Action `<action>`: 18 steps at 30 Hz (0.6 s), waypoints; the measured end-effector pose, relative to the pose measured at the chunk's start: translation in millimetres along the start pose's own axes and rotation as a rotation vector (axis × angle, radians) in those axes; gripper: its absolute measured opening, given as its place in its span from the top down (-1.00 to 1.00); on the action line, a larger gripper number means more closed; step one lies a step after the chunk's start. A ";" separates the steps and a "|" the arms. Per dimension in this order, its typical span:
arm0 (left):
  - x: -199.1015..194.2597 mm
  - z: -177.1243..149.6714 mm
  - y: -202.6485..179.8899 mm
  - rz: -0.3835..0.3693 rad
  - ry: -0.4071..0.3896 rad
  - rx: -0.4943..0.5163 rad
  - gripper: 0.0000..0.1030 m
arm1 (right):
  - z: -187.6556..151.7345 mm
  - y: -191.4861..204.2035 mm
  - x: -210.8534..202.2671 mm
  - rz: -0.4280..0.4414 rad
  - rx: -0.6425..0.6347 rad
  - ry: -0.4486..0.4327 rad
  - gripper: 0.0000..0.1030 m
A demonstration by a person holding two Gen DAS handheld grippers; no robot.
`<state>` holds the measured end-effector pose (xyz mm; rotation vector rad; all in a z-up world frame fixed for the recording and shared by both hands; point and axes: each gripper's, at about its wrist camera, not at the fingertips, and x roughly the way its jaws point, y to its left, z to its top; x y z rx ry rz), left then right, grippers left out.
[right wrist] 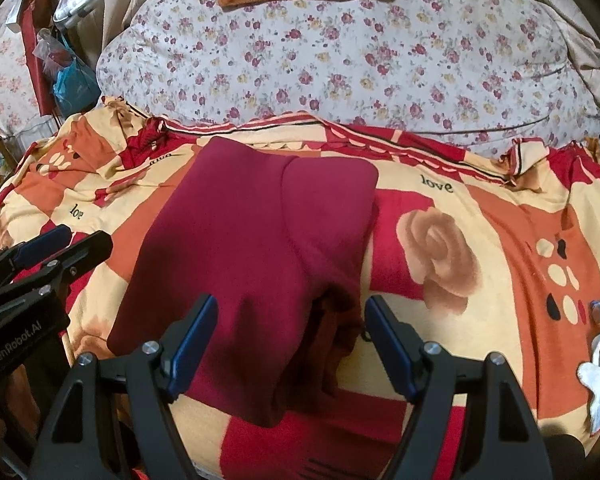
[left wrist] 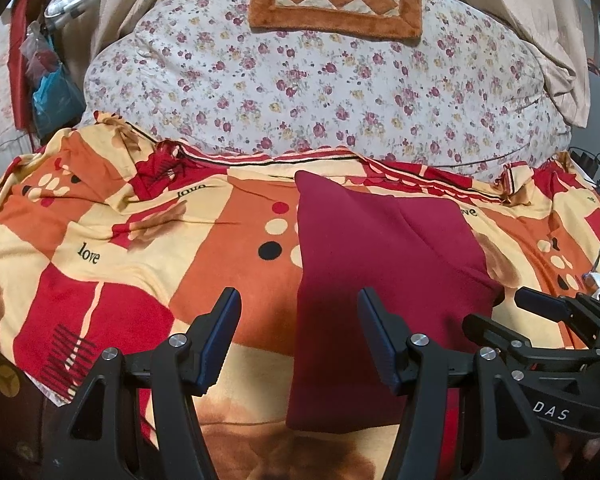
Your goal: Fold small clothes
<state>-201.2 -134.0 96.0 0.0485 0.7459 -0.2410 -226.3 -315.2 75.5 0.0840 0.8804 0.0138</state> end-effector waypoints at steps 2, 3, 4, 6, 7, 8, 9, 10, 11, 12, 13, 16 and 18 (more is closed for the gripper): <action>1.2 -0.2 0.8 0.000 0.000 0.000 0.22 | 0.5 0.8 1.2 0.001 0.001 0.002 -0.54; 1.0 0.0 0.2 0.001 0.001 0.001 0.22 | 0.8 1.0 2.1 0.002 0.001 0.004 -0.54; 1.6 -0.4 0.7 0.002 0.001 0.000 0.22 | 1.2 1.2 3.0 0.003 0.001 0.005 -0.54; 1.8 1.0 1.6 0.000 0.002 -0.001 0.22 | 1.4 2.1 5.0 0.003 -0.001 0.010 -0.54; 2.1 1.8 2.3 0.000 0.003 -0.001 0.22 | 1.5 2.8 5.6 0.003 -0.001 0.011 -0.54; 2.8 1.6 3.2 0.000 0.004 -0.001 0.22 | 1.6 2.9 6.4 0.004 0.000 0.013 -0.54; 3.5 2.1 3.3 0.001 0.005 0.000 0.22 | 1.8 3.0 7.4 0.005 0.000 0.015 -0.54; 3.5 2.1 3.1 0.001 0.004 0.000 0.22 | 2.1 3.3 8.3 0.005 0.001 0.017 -0.54; 3.6 2.2 3.1 0.000 0.004 0.000 0.22 | 2.2 3.5 8.6 0.006 0.001 0.018 -0.54; 3.8 2.2 3.2 0.000 0.004 0.000 0.22 | 2.4 3.8 8.8 0.006 0.001 0.018 -0.54; 4.3 2.1 3.8 -0.001 0.005 0.000 0.22 | 2.6 4.0 8.8 0.005 0.000 0.018 -0.54; 4.9 2.7 2.8 0.000 0.005 0.001 0.22 | 2.9 4.2 8.9 0.004 0.001 0.019 -0.54; 5.1 2.8 2.6 0.001 0.006 0.000 0.22 | 3.1 4.2 9.0 0.005 0.003 0.018 -0.54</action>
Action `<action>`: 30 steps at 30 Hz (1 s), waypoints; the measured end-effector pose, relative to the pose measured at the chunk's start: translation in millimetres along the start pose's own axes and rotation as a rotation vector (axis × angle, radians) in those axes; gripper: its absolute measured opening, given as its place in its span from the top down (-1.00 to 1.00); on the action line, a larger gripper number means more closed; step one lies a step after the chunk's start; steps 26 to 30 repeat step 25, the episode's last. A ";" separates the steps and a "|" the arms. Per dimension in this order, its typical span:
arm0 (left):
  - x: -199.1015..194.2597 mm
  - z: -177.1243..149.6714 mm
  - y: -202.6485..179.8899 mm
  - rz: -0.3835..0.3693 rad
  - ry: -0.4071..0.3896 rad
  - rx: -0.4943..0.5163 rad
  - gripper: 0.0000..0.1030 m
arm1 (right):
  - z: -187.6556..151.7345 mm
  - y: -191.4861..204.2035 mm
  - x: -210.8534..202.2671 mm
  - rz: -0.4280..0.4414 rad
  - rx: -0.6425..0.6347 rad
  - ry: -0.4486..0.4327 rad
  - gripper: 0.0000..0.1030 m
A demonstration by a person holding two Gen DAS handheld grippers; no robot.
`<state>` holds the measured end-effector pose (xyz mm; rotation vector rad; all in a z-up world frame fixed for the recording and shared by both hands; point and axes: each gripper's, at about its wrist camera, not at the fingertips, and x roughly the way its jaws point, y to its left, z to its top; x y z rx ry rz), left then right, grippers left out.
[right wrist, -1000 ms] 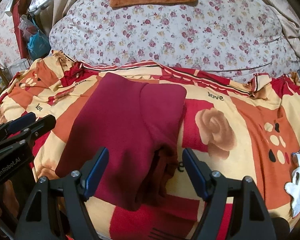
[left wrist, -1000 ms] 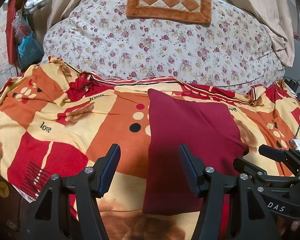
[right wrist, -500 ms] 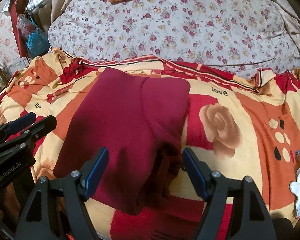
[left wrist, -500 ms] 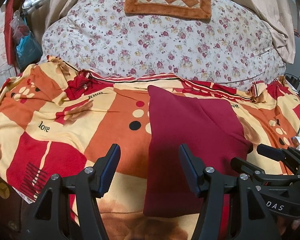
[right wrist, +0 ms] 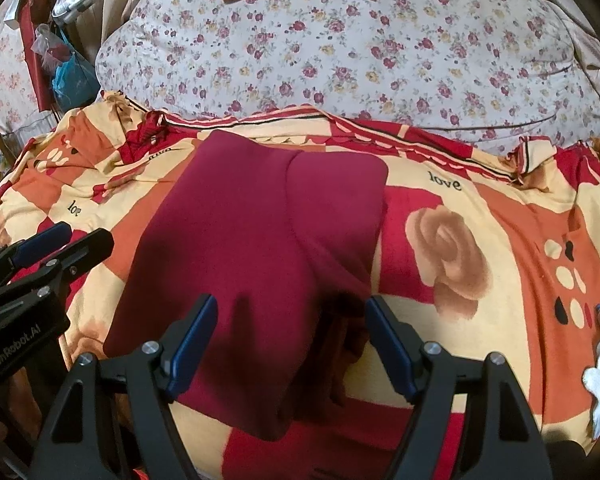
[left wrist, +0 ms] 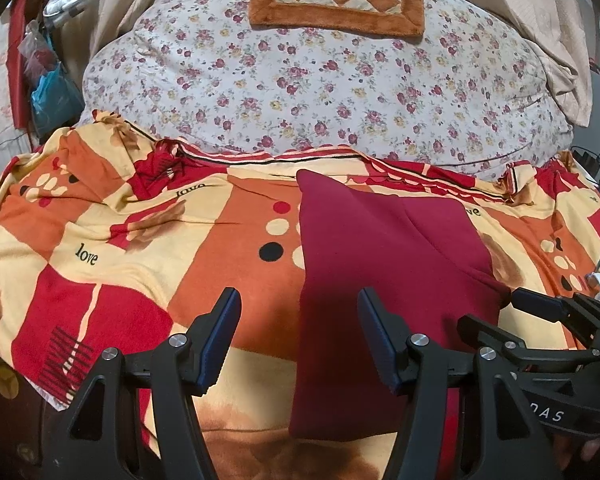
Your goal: Fold small clothes
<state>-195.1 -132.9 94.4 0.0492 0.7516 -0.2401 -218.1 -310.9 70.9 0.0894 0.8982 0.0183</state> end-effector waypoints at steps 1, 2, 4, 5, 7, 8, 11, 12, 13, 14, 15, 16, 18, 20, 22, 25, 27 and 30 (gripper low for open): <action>0.0 0.0 -0.2 -0.001 0.000 0.000 0.22 | 0.8 -0.6 0.8 0.000 0.001 0.000 -0.54; 0.1 0.1 -0.3 -0.001 0.000 0.000 0.22 | 2.0 -1.0 1.8 0.001 0.001 0.001 -0.54; 1.1 -0.1 0.7 0.000 0.000 0.000 0.22 | 2.0 -1.0 1.9 0.001 -0.001 0.001 -0.54; 1.1 -0.1 0.5 0.000 0.001 0.002 0.22 | 2.0 -0.8 1.9 0.001 -0.001 0.001 -0.54; 0.7 0.3 -0.5 0.001 0.000 0.001 0.22 | 2.1 -0.6 1.9 0.001 -0.001 0.002 -0.54; 1.3 0.2 0.2 0.000 0.001 0.001 0.22 | 2.4 -0.1 2.4 0.001 -0.001 0.003 -0.54; 1.2 0.4 -0.7 0.001 0.000 0.000 0.22 | 3.6 -0.3 2.9 0.000 -0.002 0.002 -0.54; 1.4 0.4 -0.6 0.001 0.000 0.000 0.22 | 3.6 -0.2 2.9 0.000 -0.001 0.003 -0.54; 1.4 0.7 -0.7 0.001 0.001 0.000 0.22 | 3.7 -0.2 3.0 0.000 0.000 0.003 -0.54; 1.5 0.9 -0.7 0.000 0.001 -0.001 0.22 | 3.6 -0.1 3.0 0.001 -0.001 0.002 -0.54; 1.6 1.1 -0.6 -0.001 0.001 -0.001 0.22 | 3.9 -0.2 3.3 0.001 0.000 0.002 -0.54; 2.0 1.2 -0.2 -0.001 0.001 0.000 0.22 | 3.9 -0.3 3.3 0.001 -0.001 0.002 -0.55; 2.5 1.6 -0.4 -0.001 0.001 0.003 0.22 | 4.3 -0.5 3.8 0.001 -0.002 0.003 -0.56; 3.5 0.8 0.0 0.000 -0.005 0.008 0.22 | 5.8 -1.6 4.4 0.001 -0.003 0.004 -0.56; 5.1 -0.4 0.6 -0.001 -0.008 0.013 0.22 | 8.2 -3.5 5.9 0.001 -0.004 0.005 -0.57; 5.6 0.1 -0.6 0.000 -0.004 0.012 0.22 | 8.1 -3.0 5.4 0.004 -0.002 0.003 -0.57; 5.6 0.1 -0.6 0.000 -0.004 0.012 0.22 | 8.1 -3.0 5.4 0.004 -0.002 0.003 -0.57; 5.6 0.1 -0.6 0.000 -0.004 0.012 0.22 | 8.1 -3.0 5.4 0.004 -0.002 0.003 -0.57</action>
